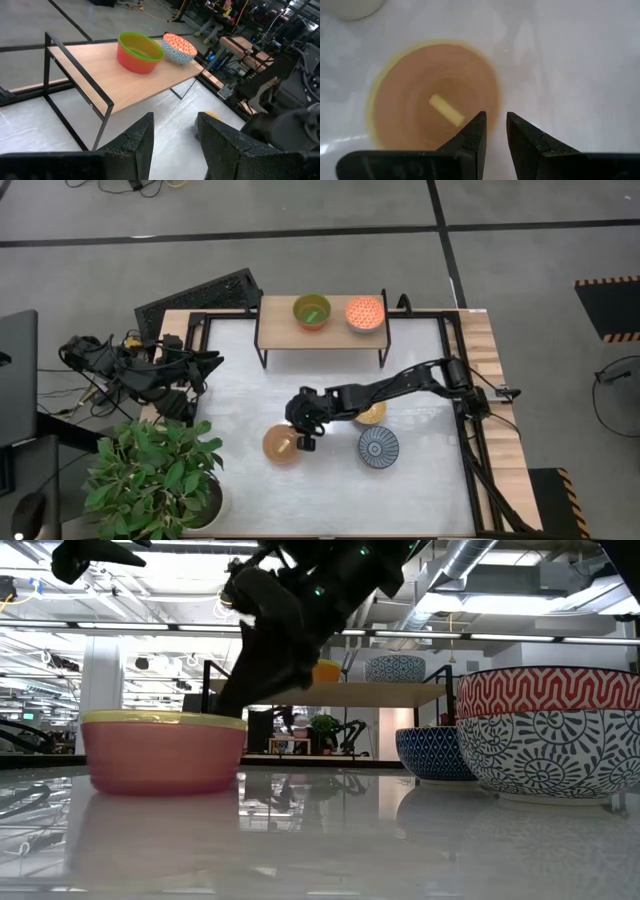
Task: Place and stack bowls onto a shelf
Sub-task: Stack the yellow bowl on top of the green bowl on the shelf
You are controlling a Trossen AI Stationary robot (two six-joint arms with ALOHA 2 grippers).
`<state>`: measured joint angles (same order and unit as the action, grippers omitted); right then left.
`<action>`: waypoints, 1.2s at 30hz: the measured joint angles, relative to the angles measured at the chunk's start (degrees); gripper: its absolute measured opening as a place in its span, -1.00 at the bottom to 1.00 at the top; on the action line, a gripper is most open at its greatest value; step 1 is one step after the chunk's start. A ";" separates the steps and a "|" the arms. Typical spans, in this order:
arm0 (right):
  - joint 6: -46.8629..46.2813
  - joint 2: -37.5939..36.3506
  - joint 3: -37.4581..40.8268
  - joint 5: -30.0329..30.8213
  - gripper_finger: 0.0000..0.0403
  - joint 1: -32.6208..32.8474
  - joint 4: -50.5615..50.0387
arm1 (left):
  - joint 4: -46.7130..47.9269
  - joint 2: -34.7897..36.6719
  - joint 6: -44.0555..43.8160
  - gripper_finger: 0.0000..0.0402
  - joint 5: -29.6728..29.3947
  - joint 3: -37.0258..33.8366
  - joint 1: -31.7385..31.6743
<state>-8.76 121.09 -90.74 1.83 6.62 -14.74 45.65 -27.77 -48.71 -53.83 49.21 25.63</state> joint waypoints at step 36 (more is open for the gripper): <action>0.09 2.72 0.07 0.69 -0.54 -0.07 -0.41 | 0.24 0.00 0.87 -0.33 0.69 0.00 -0.02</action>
<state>-8.67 123.81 -90.67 2.51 6.55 -15.15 45.89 -27.77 -47.83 -53.15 49.21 25.61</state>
